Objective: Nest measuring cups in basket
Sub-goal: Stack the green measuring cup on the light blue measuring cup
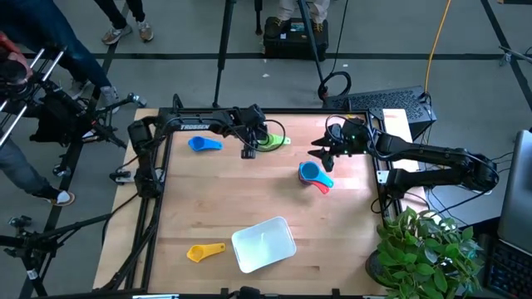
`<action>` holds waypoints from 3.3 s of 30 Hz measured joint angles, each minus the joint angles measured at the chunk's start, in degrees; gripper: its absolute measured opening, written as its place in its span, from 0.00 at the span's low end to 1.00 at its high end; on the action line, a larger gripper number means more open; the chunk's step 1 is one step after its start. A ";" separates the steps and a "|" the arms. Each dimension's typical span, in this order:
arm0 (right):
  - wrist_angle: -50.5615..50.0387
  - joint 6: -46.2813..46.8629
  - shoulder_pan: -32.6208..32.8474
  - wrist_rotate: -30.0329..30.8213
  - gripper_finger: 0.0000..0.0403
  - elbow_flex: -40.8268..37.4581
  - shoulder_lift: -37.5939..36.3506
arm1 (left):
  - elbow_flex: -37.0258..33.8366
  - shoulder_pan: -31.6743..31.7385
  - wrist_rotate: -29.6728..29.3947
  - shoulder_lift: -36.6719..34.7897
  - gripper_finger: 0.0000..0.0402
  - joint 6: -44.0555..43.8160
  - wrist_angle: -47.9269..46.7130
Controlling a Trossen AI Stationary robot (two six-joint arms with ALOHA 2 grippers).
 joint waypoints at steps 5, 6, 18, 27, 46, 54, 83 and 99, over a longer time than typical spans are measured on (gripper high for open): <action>0.94 0.01 0.00 0.01 0.48 0.00 0.00 | 0.00 0.97 0.00 2.13 0.60 2.22 0.52; 1.00 0.01 0.00 0.03 0.48 0.00 0.00 | 0.00 1.13 0.00 2.40 0.59 2.79 0.65; 1.01 0.36 0.00 0.14 0.48 0.00 -0.01 | 0.00 -0.47 -1.48 3.73 0.42 9.53 3.91; 0.92 0.45 0.00 0.19 0.48 0.00 0.00 | -0.02 -1.70 -4.09 4.96 0.40 10.45 5.43; 0.79 0.45 -0.02 0.21 0.48 0.00 0.00 | -0.02 -2.57 -4.11 5.13 0.18 10.55 8.76; 0.80 0.30 -0.01 0.18 0.48 0.00 0.00 | 0.00 -2.42 -4.60 7.37 0.16 11.51 9.75; 3.29 -16.70 0.63 -7.14 0.48 0.02 1.27 | 0.02 -22.88 4.87 -17.62 0.02 19.44 -9.47; -0.74 -21.27 4.18 -27.23 0.51 15.59 17.40 | 0.00 -31.99 0.49 -12.26 0.02 20.52 -8.90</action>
